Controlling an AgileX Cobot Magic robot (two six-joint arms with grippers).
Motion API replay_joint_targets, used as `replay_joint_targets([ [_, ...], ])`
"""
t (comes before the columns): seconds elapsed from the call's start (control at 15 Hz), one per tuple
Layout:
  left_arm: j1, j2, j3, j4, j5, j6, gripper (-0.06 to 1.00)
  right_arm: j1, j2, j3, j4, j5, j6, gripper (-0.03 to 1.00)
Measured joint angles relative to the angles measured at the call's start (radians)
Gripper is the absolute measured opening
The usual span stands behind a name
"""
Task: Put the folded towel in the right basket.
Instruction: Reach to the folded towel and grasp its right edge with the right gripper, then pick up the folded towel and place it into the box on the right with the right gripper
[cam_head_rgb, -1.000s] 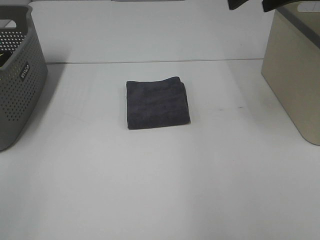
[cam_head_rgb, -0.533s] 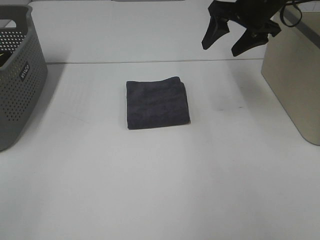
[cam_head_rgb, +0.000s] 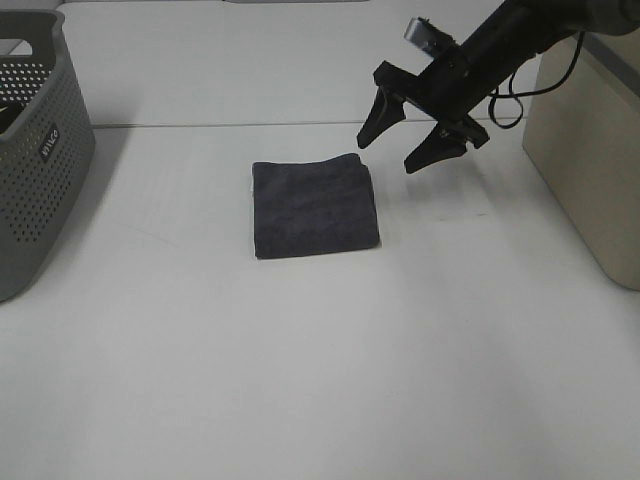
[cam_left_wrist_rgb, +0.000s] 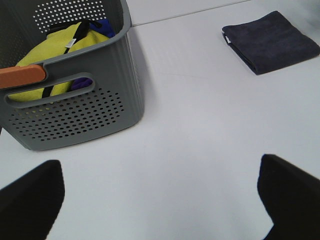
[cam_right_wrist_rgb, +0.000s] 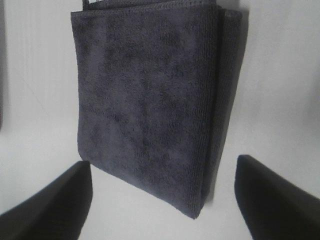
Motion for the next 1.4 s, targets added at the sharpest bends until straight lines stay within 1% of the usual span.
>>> replay_joint_targets([
  [0.27, 0.0, 0.0, 0.0, 0.0, 0.0, 0.0, 0.99, 0.007, 0.076, -0.01, 0.017, -0.01, -0.036, 0.72],
  [0.53, 0.0, 0.0, 0.0, 0.0, 0.0, 0.0, 0.99, 0.033, 0.122, -0.012, 0.031, -0.036, -0.052, 0.72],
  [0.67, 0.0, 0.0, 0.0, 0.0, 0.0, 0.0, 0.99, 0.036, 0.142, -0.013, 0.063, -0.041, -0.058, 0.71],
  [0.8, 0.0, 0.0, 0.0, 0.0, 0.0, 0.0, 0.99, 0.04, 0.151, -0.013, 0.082, -0.074, -0.085, 0.67],
  [0.87, 0.0, 0.0, 0.0, 0.0, 0.0, 0.0, 0.99, 0.049, 0.153, -0.013, 0.093, -0.089, -0.095, 0.61],
  [0.93, 0.0, 0.0, 0.0, 0.0, 0.0, 0.0, 0.99, 0.059, 0.154, -0.013, 0.092, -0.108, -0.102, 0.53],
  [1.0, 0.0, 0.0, 0.0, 0.0, 0.0, 0.0, 0.99, 0.063, 0.154, -0.013, 0.092, -0.118, -0.103, 0.43],
  [1.07, 0.0, 0.0, 0.0, 0.0, 0.0, 0.0, 0.99, 0.068, 0.154, -0.013, 0.092, -0.123, -0.104, 0.3],
  [1.13, 0.0, 0.0, 0.0, 0.0, 0.0, 0.0, 0.99, 0.07, 0.154, -0.013, 0.092, -0.125, -0.104, 0.1],
  [1.2, 0.0, 0.0, 0.0, 0.0, 0.0, 0.0, 0.99, 0.07, 0.154, -0.013, 0.093, -0.125, -0.105, 0.06],
  [1.4, 0.0, 0.0, 0.0, 0.0, 0.0, 0.0, 0.99, 0.07, 0.138, -0.022, 0.09, -0.109, -0.107, 0.04],
])
